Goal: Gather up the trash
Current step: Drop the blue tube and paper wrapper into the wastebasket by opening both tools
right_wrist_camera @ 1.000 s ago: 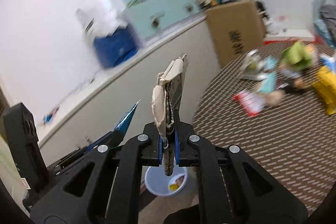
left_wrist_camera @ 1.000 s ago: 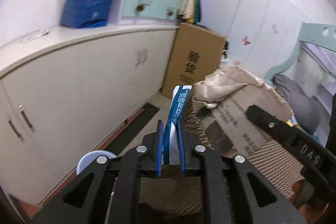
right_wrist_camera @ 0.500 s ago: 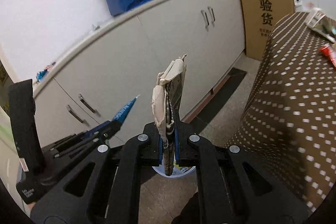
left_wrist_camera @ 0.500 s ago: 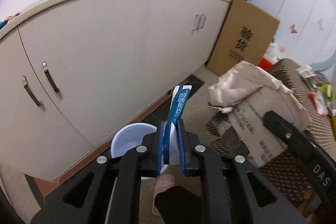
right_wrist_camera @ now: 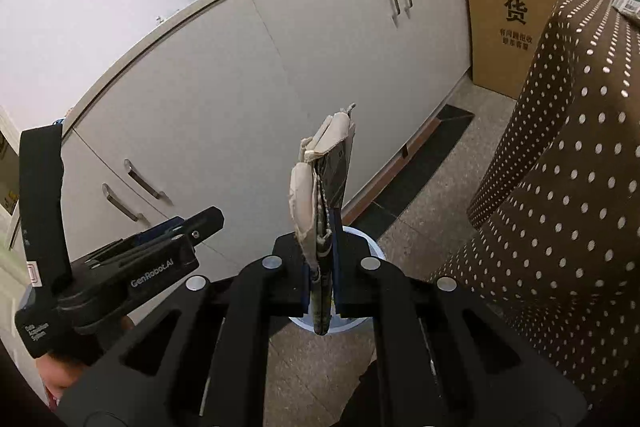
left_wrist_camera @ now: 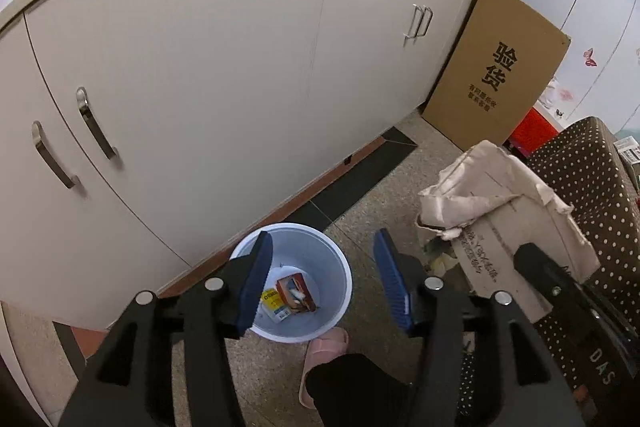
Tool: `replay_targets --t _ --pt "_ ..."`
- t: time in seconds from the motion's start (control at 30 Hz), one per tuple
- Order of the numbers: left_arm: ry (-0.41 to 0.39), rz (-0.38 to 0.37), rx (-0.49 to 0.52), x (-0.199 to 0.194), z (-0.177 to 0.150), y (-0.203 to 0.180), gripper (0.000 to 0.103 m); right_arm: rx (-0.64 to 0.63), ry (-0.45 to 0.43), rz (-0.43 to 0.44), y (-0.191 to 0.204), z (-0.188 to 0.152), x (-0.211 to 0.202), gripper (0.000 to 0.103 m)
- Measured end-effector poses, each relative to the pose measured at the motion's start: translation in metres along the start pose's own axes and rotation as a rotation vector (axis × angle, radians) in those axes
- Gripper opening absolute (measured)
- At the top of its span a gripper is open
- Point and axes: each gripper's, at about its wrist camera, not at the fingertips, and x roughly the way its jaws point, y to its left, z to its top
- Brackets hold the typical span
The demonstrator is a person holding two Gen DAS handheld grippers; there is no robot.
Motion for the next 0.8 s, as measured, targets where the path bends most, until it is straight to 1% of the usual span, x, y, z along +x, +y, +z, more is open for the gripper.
replay_targets --t 0.13,0.27,0.43,0.57,0.7,0.73,0.77,0.8 --pt "-0.004 -0.011 0.009 -0.005 -0.004 -0.003 0.054 -0.005 -0.001 -0.003 0.005 0.001 0.0 0.008" --pt "-0.021 -0.021 0.004 -0.012 -0.006 -0.002 0.058 -0.013 -0.003 0.0 0.008 0.001 -0.002 0.008" --pt "-0.029 -0.014 -0.012 -0.017 -0.007 0.005 0.059 -0.02 0.001 0.011 0.015 0.001 0.001 0.008" --pt "-0.04 -0.005 -0.05 -0.022 -0.005 0.018 0.06 -0.028 0.007 0.032 0.025 0.004 0.009 0.008" --pt "-0.066 0.027 -0.093 -0.028 -0.002 0.032 0.06 -0.023 -0.009 0.088 0.037 0.012 0.018 0.01" --pt "-0.078 0.046 -0.105 -0.031 0.0 0.037 0.06 -0.022 -0.02 0.103 0.039 0.014 0.021 0.014" --pt "-0.085 0.062 -0.114 -0.032 0.001 0.042 0.063 -0.023 -0.028 0.113 0.041 0.015 0.026 0.023" --pt "-0.089 0.083 -0.125 -0.033 0.001 0.045 0.065 -0.023 -0.024 0.131 0.043 0.016 0.033 0.067"
